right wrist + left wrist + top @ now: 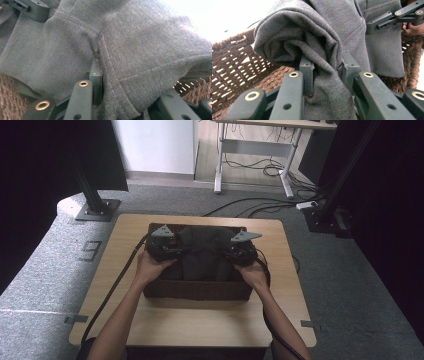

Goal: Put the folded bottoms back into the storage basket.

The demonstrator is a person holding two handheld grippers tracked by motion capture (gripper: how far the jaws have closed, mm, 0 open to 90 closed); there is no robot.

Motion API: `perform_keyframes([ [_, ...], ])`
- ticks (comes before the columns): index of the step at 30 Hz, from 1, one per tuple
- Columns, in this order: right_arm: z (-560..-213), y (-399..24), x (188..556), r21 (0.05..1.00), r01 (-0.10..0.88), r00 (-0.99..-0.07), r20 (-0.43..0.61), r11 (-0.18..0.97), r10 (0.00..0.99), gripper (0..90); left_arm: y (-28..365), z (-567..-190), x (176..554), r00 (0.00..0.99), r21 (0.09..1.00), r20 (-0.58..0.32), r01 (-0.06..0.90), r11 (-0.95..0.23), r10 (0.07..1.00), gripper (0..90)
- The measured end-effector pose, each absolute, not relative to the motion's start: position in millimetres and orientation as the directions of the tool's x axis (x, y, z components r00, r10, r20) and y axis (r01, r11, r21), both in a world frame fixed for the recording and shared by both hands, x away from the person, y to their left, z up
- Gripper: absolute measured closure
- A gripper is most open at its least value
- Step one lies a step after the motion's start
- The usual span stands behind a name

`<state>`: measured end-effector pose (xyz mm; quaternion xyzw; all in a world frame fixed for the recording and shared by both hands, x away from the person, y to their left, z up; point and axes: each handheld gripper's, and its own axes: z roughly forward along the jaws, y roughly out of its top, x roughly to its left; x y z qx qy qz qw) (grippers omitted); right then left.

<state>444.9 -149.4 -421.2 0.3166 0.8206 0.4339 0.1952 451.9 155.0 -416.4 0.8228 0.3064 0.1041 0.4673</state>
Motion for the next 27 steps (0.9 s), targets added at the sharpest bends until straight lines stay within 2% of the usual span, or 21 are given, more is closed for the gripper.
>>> perform_keyframes([
  [5,-428.1,-123.4,453.2,0.819,0.375,-0.747,-0.011,0.435,0.664,66.1,181.4,-416.3,448.7,0.761,0.802,-0.118,0.451,-0.391,0.638,68.9],
  [10,-430.8,-102.4,457.2,0.791,0.396,-0.758,-0.006,0.467,0.652,66.0,191.4,-420.2,449.5,0.743,0.779,-0.113,0.479,-0.405,0.66,68.8],
  [21,-435.7,-135.9,466.4,0.737,0.492,-0.694,0.009,0.465,0.72,65.8,141.7,-433.9,472.5,0.759,0.732,-0.112,0.5,-0.464,0.641,68.7],
  [27,-440.2,-120.3,475.7,0.704,0.516,-0.696,0.013,0.488,0.718,64.7,152.7,-433.8,472.6,0.735,0.7,-0.098,0.53,-0.479,0.671,68.4],
])
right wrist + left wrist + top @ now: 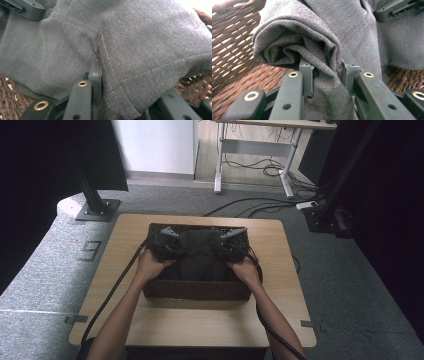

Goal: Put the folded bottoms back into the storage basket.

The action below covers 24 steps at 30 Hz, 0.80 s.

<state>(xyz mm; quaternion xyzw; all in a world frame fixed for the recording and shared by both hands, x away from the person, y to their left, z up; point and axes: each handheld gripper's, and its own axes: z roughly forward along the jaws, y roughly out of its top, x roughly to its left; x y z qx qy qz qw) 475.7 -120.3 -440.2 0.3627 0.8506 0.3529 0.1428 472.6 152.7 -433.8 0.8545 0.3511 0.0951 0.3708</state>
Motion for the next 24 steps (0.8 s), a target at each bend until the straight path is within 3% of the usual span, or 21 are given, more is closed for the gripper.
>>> perform_keyframes([
  [5,-448.3,-108.7,483.4,0.67,0.552,-0.688,0.031,0.496,0.725,57.2,152.5,-436.2,476.2,0.684,0.636,-0.041,0.58,-0.509,0.728,63.3],
  [6,-451.1,-110.3,487.8,0.644,0.588,-0.66,0.033,0.489,0.751,43.6,151.3,-436.9,477.4,0.667,0.626,-0.02,0.589,-0.51,0.745,53.6],
  [7,-450.6,-112.9,488.7,0.653,0.588,-0.638,0.012,0.477,0.77,37.2,151.1,-436.6,478.1,0.634,0.62,0.037,0.592,-0.515,0.773,48.1],
  [9,-445.4,-120.9,489.7,0.685,0.576,-0.602,-0.012,0.445,0.798,29.1,153.0,-434.2,477.5,0.603,0.625,0.088,0.586,-0.515,0.793,37.3],
  [10,-441.6,-124.8,489.6,0.702,0.568,-0.585,-0.023,0.429,0.811,25.7,153.0,-434.2,477.5,0.603,0.625,0.088,0.586,-0.515,0.793,36.1],
  [24,-428.7,-143.8,482.3,0.749,0.516,-0.585,-0.047,0.417,0.809,26.8,178.0,-417.2,472.0,0.575,0.692,0.07,0.561,-0.455,0.815,21.4],
])
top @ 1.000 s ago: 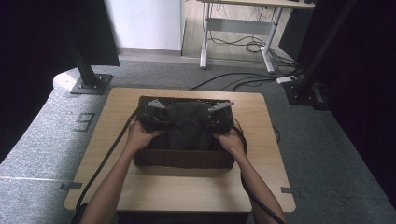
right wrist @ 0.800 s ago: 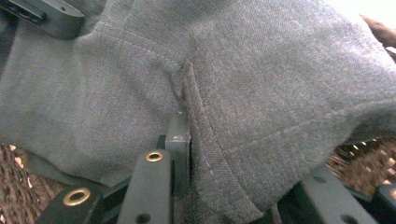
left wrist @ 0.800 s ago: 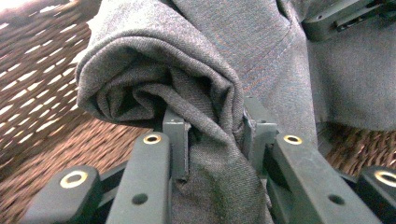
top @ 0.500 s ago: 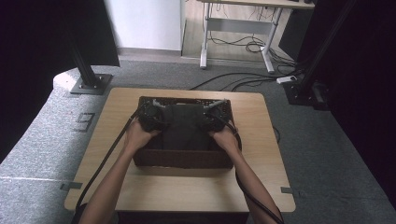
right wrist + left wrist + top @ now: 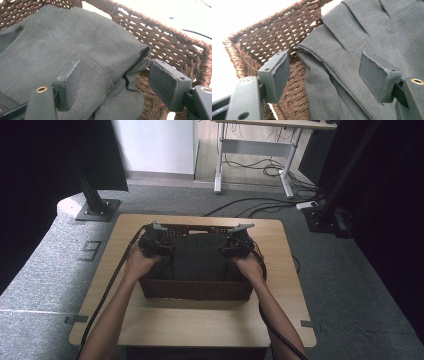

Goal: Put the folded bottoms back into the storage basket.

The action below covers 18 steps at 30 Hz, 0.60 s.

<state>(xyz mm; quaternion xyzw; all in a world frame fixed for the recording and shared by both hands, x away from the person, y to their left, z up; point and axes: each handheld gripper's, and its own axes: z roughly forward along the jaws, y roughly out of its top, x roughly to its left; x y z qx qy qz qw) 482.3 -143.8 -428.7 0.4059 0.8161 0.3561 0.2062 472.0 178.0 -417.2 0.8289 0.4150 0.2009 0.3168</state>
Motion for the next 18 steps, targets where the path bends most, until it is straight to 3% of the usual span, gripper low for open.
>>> perform_keyframes([
  [6,-420.9,-155.2,476.3,0.77,0.502,-0.593,-0.024,0.393,0.805,24.4,187.6,-413.4,466.3,0.58,0.724,0.027,0.55,-0.416,0.814,18.7],
  [10,-417.2,-162.8,475.3,0.778,0.505,-0.576,-0.018,0.373,0.817,29.4,196.4,-410.4,461.9,0.564,0.737,0.047,0.538,-0.41,0.825,20.0],
  [14,-414.2,-175.8,472.9,0.775,0.505,-0.539,-0.06,0.38,0.84,39.0,209.8,-408.7,460.0,0.512,0.74,0.088,0.541,-0.4,0.855,25.9],
  [15,-416.4,-183.9,473.2,0.761,0.52,-0.51,-0.086,0.386,0.856,43.8,214.2,-410.1,460.8,0.5,0.739,0.09,0.546,-0.394,0.861,33.3],
  [18,-425.4,-196.3,475.4,0.73,0.566,-0.475,-0.09,0.383,0.875,49.7,225.6,-419.8,465.7,0.451,0.721,0.101,0.581,-0.377,0.887,42.5],
])
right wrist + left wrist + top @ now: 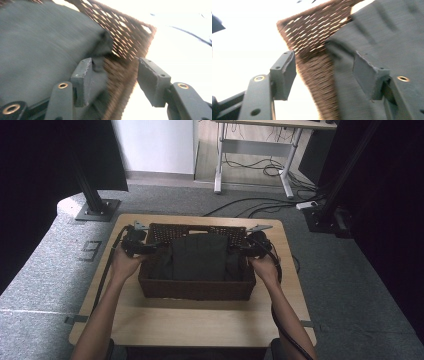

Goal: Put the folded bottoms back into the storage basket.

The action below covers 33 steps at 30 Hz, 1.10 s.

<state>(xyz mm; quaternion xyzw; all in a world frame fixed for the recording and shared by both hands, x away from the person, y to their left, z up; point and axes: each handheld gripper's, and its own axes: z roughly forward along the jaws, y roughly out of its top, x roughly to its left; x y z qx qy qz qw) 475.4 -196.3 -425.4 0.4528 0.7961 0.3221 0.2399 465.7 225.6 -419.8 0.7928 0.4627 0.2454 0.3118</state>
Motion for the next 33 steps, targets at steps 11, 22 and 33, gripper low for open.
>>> perform_keyframes([
  [11,-439.8,-204.7,460.8,0.724,0.576,-0.446,-0.112,0.38,0.888,71.3,223.8,-439.0,448.2,0.39,0.728,0.193,0.558,-0.398,0.9,74.8],
  [22,-436.1,-228.8,396.1,0.704,0.577,-0.517,-0.08,0.416,0.852,70.1,220.6,-443.6,349.2,0.447,0.771,0.126,0.518,-0.371,0.885,70.7],
  [33,-419.1,-156.2,416.7,0.744,0.478,-0.666,-0.04,0.467,0.745,74.1,222.6,-452.2,352.0,0.453,0.788,0.088,0.513,-0.34,0.887,55.2],
])
